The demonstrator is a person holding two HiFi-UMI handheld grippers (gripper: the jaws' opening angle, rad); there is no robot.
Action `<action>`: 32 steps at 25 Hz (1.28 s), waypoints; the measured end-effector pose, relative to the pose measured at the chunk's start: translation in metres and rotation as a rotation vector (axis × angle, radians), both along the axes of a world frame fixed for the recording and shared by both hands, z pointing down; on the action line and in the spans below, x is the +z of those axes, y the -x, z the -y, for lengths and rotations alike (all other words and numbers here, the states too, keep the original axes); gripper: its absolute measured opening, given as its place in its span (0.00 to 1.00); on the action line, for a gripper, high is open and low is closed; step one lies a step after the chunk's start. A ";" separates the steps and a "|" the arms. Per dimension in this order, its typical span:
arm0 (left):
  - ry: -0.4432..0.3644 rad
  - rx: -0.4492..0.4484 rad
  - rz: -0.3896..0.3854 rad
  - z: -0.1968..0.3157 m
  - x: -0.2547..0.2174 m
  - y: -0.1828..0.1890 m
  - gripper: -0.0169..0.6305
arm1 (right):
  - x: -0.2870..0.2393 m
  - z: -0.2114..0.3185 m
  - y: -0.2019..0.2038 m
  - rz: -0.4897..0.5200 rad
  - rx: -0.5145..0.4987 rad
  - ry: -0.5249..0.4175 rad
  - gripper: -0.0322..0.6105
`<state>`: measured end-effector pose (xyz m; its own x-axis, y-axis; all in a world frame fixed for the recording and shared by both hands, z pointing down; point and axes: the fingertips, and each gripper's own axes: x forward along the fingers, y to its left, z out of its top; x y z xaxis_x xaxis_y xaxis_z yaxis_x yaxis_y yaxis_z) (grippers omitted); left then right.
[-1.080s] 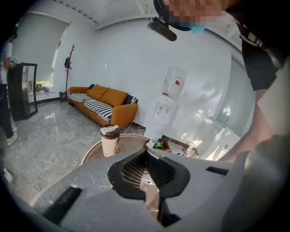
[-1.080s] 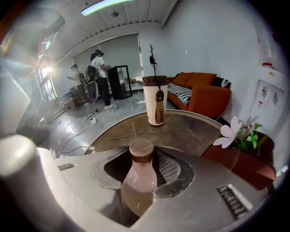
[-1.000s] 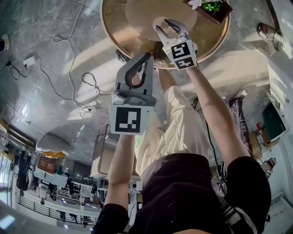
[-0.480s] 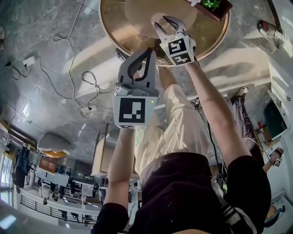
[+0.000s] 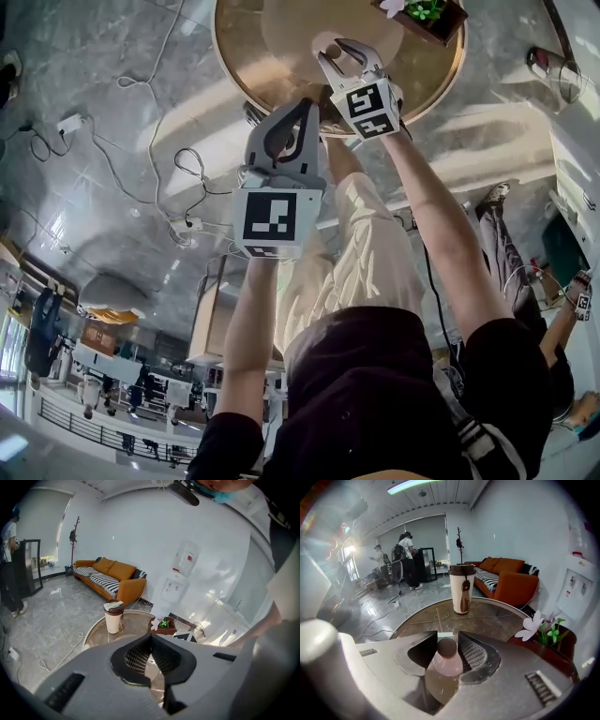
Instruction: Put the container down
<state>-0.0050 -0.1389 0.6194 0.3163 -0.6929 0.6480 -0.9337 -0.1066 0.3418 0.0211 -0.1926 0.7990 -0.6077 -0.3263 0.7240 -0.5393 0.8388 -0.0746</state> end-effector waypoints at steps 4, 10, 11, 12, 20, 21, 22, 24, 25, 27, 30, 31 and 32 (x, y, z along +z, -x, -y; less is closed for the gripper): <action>0.002 -0.031 -0.021 -0.002 -0.014 -0.002 0.05 | -0.033 0.008 -0.004 0.024 -0.001 -0.055 0.26; -0.018 -0.018 0.004 -0.007 -0.042 -0.004 0.05 | -0.086 0.013 -0.012 0.068 0.046 -0.089 0.22; -0.025 -0.015 0.005 -0.006 -0.047 -0.004 0.05 | -0.095 0.016 -0.014 0.073 0.053 -0.098 0.22; -0.032 -0.011 0.005 -0.005 -0.053 -0.004 0.05 | -0.104 0.018 -0.015 0.078 0.061 -0.108 0.21; -0.089 -0.001 0.010 -0.015 -0.101 0.011 0.05 | -0.193 0.013 -0.025 0.136 0.184 -0.200 0.11; -0.098 0.004 0.011 -0.017 -0.106 0.014 0.05 | -0.204 0.010 -0.026 0.143 0.203 -0.212 0.09; -0.106 0.010 0.011 -0.020 -0.110 0.017 0.05 | -0.216 0.007 -0.028 0.152 0.223 -0.224 0.08; -0.123 0.022 0.015 -0.028 -0.122 0.022 0.05 | -0.239 -0.001 -0.030 0.167 0.263 -0.255 0.06; -0.132 0.029 0.017 -0.033 -0.128 0.024 0.05 | -0.250 -0.006 -0.031 0.172 0.280 -0.273 0.06; -0.147 0.042 0.021 -0.047 -0.139 0.029 0.05 | -0.273 -0.018 -0.032 0.183 0.312 -0.303 0.05; -0.163 0.059 0.035 -0.074 -0.155 0.039 0.05 | -0.304 -0.042 -0.033 0.197 0.359 -0.329 0.05; -0.170 0.061 0.041 -0.083 -0.160 0.043 0.05 | -0.315 -0.050 -0.033 0.200 0.372 -0.340 0.05; -0.178 0.060 0.046 -0.091 -0.166 0.047 0.05 | -0.326 -0.057 -0.033 0.203 0.383 -0.352 0.05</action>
